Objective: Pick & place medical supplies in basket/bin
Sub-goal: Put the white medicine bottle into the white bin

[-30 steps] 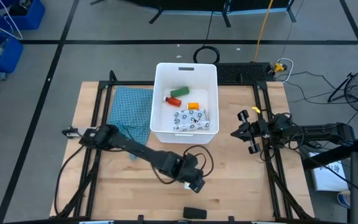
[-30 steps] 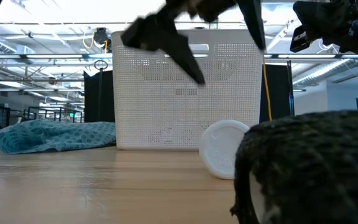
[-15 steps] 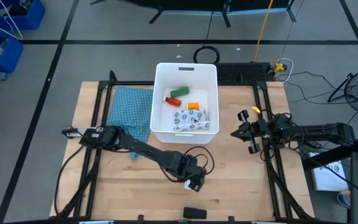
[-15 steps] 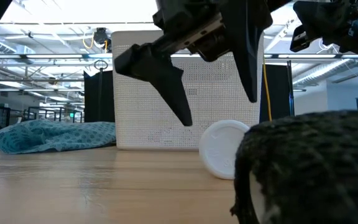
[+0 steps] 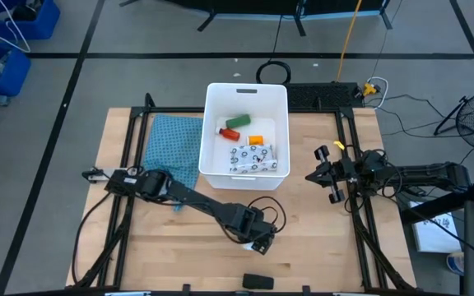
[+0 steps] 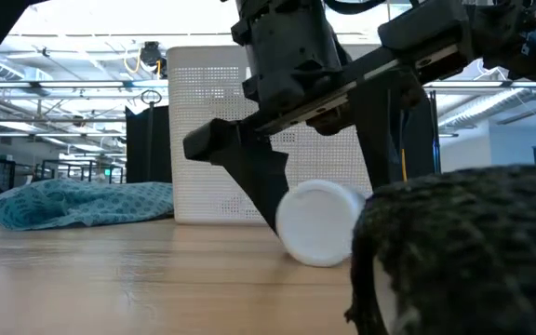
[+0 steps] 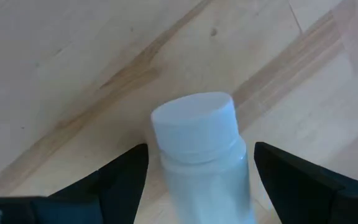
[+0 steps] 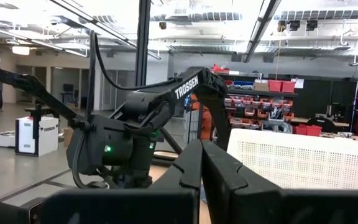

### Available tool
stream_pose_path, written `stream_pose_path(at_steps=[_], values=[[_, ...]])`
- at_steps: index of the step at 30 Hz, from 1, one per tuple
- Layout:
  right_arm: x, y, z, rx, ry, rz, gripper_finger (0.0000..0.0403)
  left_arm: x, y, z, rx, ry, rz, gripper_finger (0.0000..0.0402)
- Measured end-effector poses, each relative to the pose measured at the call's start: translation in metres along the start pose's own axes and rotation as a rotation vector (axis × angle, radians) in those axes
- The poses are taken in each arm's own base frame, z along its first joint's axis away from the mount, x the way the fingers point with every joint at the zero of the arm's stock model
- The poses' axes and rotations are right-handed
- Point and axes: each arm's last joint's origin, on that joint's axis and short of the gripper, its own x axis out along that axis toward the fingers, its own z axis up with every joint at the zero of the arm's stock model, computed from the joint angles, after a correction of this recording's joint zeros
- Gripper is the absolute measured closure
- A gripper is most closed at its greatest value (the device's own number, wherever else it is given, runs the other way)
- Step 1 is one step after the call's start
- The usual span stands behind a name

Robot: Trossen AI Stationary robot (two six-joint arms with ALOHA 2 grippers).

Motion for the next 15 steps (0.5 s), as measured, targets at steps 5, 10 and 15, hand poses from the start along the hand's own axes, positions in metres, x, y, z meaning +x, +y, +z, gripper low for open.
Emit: stream_pose_path(at_steps=[5, 10, 15], values=[[0.0, 0.0, -0.001, -0.009, 0.007, -0.001, 0.0403, 0.002, 0.001, -0.001, 0.047, 0.014, 0.011, 0.0143], [0.0, 0.0, -0.001, -0.012, 0.01, 0.0, 0.0403, -0.005, 0.001, -0.001, 0.122, 0.011, -0.001, 0.0225], [0.0, 0.0, -0.001, -0.012, 0.01, 0.0, 0.0403, -0.027, -0.004, -0.001, 0.283, -0.046, -0.033, 0.0225]])
